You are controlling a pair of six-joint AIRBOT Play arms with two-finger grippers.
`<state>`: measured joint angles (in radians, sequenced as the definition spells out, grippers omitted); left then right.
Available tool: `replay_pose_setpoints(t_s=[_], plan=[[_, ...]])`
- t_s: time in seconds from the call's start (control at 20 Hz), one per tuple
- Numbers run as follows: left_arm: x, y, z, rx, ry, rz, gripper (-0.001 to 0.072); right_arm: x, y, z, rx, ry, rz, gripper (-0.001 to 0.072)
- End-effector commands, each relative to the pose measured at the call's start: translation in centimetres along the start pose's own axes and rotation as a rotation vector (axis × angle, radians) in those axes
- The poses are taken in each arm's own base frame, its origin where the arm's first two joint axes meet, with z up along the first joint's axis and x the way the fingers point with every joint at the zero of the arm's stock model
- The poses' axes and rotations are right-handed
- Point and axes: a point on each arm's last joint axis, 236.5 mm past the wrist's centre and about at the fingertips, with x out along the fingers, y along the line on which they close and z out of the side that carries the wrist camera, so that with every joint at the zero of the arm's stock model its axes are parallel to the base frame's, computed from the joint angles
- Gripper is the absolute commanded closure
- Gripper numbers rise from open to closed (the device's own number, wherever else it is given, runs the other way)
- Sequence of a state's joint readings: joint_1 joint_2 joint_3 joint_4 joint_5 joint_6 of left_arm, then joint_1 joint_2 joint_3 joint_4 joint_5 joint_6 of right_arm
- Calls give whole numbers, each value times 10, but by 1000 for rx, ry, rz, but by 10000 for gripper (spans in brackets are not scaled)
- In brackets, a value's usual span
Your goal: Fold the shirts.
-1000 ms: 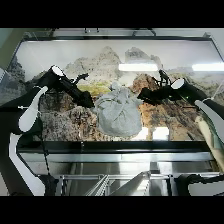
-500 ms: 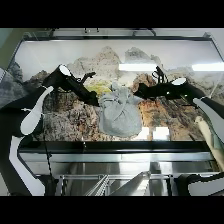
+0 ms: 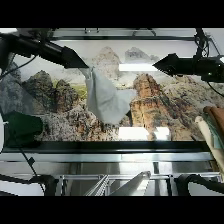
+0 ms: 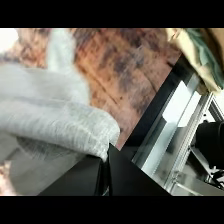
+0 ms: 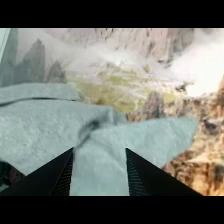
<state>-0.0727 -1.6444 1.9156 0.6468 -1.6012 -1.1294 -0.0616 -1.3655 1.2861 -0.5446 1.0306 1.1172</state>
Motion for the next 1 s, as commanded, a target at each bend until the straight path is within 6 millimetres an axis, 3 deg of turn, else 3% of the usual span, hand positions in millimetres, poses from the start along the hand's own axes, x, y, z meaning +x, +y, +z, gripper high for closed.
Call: replay_pose_setpoints(t_s=[0.0, 0.2, 0.4, 0.65, 0.95], plan=[[-1, -32, -8, 35, 23, -30, 692, 10, -5, -31, 63, 126, -17, 325], [36, -7, -57, -108, 166, -106, 692, 63, -37, -76, 210, 274, -26, 319], [48, 30, -91, -207, 218, -142, 692, 132, -44, -143, 302, 437, 3, 322], [28, 73, -111, -292, 177, -135, 693, 193, -32, -191, 365, 469, 17, 326], [4, 96, -111, -321, 114, -109, 692, 226, -15, -213, 389, 447, 16, 374]])
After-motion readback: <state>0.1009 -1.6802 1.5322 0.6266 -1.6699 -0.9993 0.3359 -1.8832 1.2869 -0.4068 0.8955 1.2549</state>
